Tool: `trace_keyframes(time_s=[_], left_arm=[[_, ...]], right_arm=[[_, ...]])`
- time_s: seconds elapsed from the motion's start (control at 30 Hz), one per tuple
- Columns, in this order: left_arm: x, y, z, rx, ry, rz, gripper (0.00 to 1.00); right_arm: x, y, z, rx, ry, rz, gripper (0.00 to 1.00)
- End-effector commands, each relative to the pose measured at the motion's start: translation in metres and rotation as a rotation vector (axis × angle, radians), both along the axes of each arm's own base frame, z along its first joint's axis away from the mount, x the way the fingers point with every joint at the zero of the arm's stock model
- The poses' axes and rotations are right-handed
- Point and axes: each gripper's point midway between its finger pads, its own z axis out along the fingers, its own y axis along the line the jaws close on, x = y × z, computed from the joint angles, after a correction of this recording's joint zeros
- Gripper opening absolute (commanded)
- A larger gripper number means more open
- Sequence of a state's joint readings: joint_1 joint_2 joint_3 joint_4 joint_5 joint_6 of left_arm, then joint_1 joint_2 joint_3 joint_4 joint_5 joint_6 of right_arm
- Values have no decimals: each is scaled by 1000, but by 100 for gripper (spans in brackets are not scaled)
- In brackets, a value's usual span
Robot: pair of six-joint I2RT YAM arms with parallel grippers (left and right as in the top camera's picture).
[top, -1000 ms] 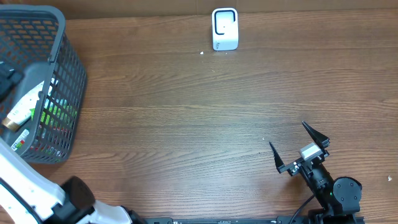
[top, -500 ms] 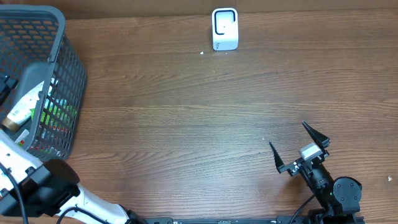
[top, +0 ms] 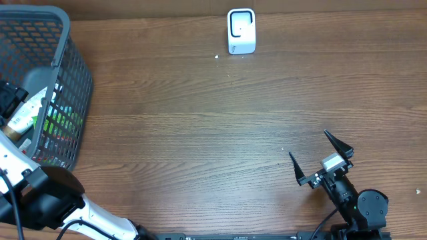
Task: Scan the item barcode
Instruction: 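Move the left gripper over the basket and lower into it, then grasp the green snack bag in the basket with the left gripper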
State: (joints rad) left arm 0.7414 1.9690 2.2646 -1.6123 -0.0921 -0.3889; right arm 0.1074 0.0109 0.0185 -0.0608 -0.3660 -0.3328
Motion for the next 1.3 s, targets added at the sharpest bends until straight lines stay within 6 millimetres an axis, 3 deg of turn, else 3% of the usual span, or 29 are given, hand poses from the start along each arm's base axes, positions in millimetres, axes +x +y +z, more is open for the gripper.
trace_keyframes(time_s=[0.0, 0.23, 0.47, 0.73, 0.8, 0.87, 0.9, 0.97, 1.13, 1.27], left_arm=[[2, 6, -37, -24, 66, -13, 100], [9, 10, -97, -50, 90, -27, 100], [3, 3, -157, -88, 114, -5, 100], [-10, -5, -204, -105, 135, 14, 100], [-10, -6, -208, -103, 130, 18, 88], [-8, -5, -209, -97, 124, 18, 58], [-7, -4, -209, -94, 120, 17, 32], [-6, -4, -209, -91, 117, 17, 7], [-2, -3, -203, -97, 101, 13, 4], [14, 1, -170, -102, 47, -9, 4]], right_arm=[[0, 0, -2, 11, 3, 0, 100], [0, 0, -2, 11, 3, 0, 100], [0, 0, -2, 11, 3, 0, 100], [0, 0, -2, 11, 3, 0, 100], [0, 0, -2, 11, 2, 0, 100], [0, 0, -2, 11, 3, 0, 100], [0, 0, -2, 11, 3, 0, 100], [0, 0, -2, 11, 3, 0, 100], [0, 0, -2, 11, 2, 0, 100], [0, 0, -2, 11, 3, 0, 100]])
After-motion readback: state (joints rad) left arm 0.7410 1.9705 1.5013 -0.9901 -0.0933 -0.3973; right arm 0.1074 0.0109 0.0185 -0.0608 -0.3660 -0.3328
